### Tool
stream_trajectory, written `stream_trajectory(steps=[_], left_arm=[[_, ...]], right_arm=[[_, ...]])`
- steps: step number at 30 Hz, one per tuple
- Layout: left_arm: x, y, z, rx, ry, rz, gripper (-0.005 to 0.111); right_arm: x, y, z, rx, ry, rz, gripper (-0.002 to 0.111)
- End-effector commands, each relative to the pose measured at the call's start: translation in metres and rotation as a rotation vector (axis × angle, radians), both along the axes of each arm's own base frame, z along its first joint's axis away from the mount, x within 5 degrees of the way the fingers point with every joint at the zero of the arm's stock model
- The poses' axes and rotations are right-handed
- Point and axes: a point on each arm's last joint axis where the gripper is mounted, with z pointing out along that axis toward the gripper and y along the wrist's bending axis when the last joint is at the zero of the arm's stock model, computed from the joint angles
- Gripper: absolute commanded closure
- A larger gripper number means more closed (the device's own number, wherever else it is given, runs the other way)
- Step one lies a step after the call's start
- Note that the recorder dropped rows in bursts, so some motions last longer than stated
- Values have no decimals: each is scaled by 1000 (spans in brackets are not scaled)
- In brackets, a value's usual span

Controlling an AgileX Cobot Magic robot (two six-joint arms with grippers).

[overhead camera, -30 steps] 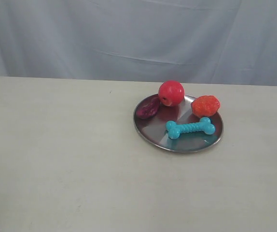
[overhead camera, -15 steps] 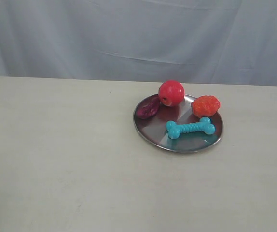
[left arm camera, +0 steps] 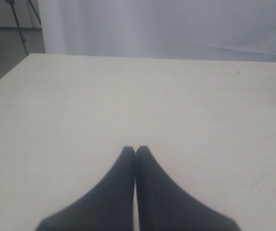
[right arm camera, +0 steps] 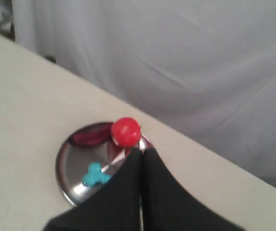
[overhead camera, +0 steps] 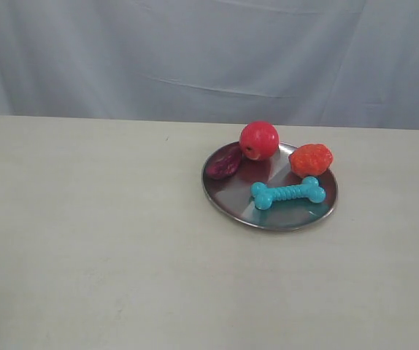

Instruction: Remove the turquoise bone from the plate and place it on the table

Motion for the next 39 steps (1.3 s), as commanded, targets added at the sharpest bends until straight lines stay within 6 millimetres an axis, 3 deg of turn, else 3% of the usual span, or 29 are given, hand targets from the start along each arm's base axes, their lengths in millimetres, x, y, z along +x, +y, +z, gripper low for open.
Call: stream_trajectory(steps=[1,8,14,19,21,25,28,32,39], left_arm=[[0,0,0,-8,-5,5,107],[0,0,0,-8,-5,5,107],[0,0,0,-8,-5,5,107],[0,0,0,-8,-5,5,107],[0,0,0,-8,-5,5,107],[0,0,0,-8,-5,5,107],[0,0,0,-8,-5,5,107],[0,0,0,-8,-5,5,107],[0,0,0,-8,-5,5,107]], right_arm=[[40,-12,-13,-87,173,95,109],[98,-29,-71,-178,420,268,109],[140,-34,-120,-151,512,416,109],[174,-45,-170,-119,592,427,108],[182,-47,-184,-108,613,429,106],[195,-51,-213,-129,657,487,77],[201,-53,-229,-153,680,537,62],[210,-51,-247,-196,695,592,66],[233,-24,-277,-352,696,656,66]])
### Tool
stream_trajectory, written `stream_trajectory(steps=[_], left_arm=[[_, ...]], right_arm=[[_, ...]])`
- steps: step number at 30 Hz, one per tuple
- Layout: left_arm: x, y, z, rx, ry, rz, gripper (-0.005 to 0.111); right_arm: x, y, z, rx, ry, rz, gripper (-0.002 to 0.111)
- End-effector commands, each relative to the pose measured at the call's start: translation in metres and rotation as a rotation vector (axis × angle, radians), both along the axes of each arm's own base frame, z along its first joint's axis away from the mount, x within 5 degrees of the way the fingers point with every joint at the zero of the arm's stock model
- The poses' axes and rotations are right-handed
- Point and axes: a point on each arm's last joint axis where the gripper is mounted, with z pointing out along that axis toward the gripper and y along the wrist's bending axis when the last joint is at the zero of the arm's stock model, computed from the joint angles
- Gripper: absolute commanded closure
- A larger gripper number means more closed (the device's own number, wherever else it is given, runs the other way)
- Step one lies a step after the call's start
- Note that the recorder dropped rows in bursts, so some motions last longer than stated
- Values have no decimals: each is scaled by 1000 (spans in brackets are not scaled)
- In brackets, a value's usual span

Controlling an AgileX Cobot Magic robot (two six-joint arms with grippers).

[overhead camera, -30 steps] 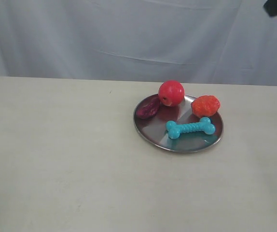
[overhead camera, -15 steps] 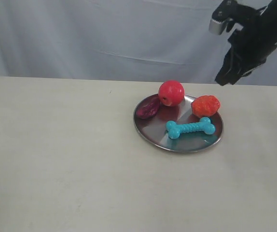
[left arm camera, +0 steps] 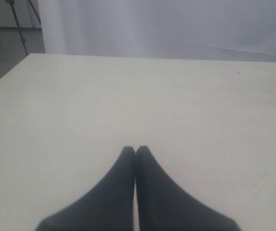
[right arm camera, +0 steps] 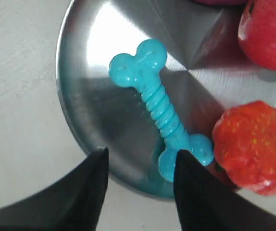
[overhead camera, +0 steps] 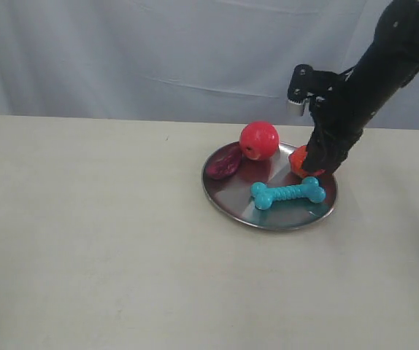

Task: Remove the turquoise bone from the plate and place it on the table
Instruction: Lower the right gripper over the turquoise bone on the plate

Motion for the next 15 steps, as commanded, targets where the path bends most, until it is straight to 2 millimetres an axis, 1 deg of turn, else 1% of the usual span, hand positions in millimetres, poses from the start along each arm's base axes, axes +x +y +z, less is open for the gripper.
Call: stream_trajectory(steps=[1,3,5,8,15], left_arm=[[0,0,0,-8,-5,5,107],[0,0,0,-8,-5,5,107],[0,0,0,-8,-5,5,107],[0,0,0,-8,-5,5,107],[0,0,0,-8,-5,5,107]], right_arm=[[16,18,-19,-79,-35,63,66],[22,23,-28,-115,-37,92,66],[28,24,-36,-144,-38,88,66],[37,22,-44,-141,-35,32,66],[47,19,-69,-131,27,38,66]])
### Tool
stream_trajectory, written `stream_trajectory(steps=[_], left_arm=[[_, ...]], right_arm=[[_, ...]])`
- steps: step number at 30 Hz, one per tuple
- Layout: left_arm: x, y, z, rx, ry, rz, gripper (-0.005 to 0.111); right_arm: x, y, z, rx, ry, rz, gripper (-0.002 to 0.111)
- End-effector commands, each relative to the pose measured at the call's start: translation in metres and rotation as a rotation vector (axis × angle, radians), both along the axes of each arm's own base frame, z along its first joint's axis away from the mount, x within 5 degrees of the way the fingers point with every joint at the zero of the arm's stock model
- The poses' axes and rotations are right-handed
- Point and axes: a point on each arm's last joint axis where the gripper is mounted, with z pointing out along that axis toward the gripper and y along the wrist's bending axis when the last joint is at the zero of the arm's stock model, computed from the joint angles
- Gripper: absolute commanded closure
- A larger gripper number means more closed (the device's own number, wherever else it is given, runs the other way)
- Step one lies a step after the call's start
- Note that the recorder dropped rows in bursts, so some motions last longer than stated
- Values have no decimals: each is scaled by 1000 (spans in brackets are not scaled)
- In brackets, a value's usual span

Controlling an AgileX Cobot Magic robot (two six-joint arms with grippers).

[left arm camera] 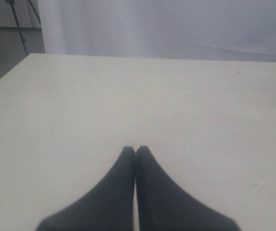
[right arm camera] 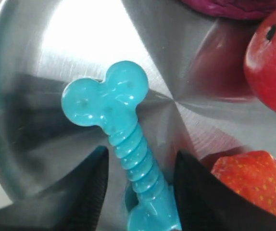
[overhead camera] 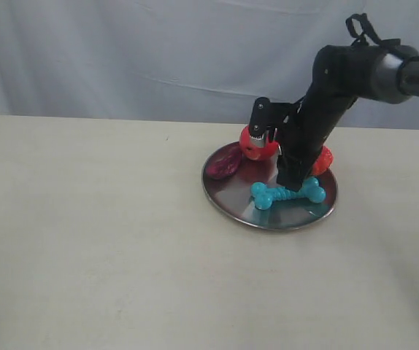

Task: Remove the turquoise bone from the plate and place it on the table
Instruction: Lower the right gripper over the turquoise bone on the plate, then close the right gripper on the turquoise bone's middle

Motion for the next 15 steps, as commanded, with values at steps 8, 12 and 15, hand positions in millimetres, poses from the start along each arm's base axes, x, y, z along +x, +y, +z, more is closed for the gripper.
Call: stream_trajectory(steps=[8,12,15], left_arm=[[0,0,0,-8,-5,5,107],[0,0,0,-8,-5,5,107],[0,0,0,-8,-5,5,107]], right_arm=[[5,-2,-30,6,82,-5,66],[7,-3,-30,2,59,-13,57],[9,-3,-29,1,36,-23,46]])
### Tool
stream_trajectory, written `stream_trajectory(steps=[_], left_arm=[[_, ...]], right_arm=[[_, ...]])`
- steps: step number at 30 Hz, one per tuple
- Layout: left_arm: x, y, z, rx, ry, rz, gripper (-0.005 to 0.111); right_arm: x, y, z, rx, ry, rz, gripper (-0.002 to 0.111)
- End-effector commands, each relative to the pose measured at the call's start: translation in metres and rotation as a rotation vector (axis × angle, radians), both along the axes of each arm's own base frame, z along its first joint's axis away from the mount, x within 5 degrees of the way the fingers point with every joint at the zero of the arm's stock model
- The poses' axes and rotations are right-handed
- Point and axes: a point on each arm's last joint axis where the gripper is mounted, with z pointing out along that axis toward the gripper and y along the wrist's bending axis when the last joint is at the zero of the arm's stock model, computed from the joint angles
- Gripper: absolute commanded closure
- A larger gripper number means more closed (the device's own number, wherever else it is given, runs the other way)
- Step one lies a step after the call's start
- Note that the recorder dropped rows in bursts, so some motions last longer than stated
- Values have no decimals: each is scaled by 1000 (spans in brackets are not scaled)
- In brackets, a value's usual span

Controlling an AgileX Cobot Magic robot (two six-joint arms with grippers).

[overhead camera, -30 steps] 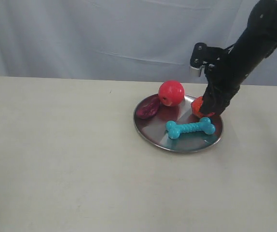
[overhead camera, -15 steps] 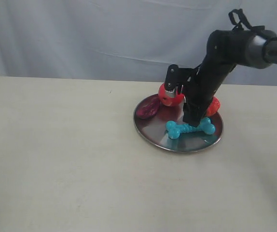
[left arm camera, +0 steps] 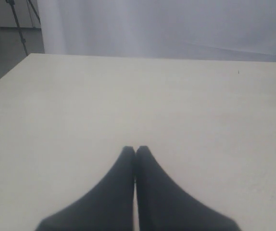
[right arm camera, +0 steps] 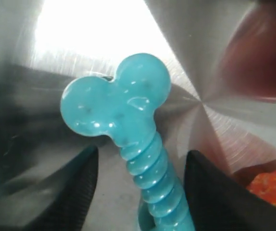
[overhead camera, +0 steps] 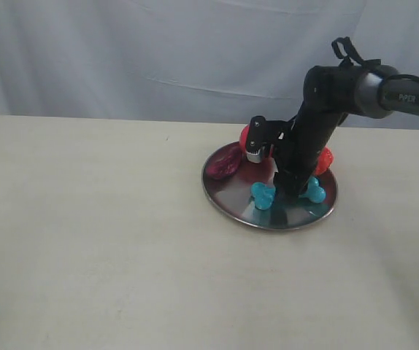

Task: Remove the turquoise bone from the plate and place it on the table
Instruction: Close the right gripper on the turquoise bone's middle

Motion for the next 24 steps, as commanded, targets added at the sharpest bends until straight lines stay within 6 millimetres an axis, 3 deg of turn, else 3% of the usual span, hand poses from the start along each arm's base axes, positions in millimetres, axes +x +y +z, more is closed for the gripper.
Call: stream_trajectory(steps=[1,7,18,21,24], left_arm=[[0,0,0,-8,-5,5,107],[0,0,0,-8,-5,5,107],[0,0,0,-8,-5,5,107],[0,0,0,-8,-5,5,107],[0,0,0,-8,-5,5,107]], right_arm=[[4,-3,1,-12,-38,-14,46],[4,-3,-6,-20,-27,-3,58],[6,-4,-18,-20,-22,-5,59],[6,-4,-18,-20,-22,-5,74],[6,-4,-18,-19,-22,-8,99]])
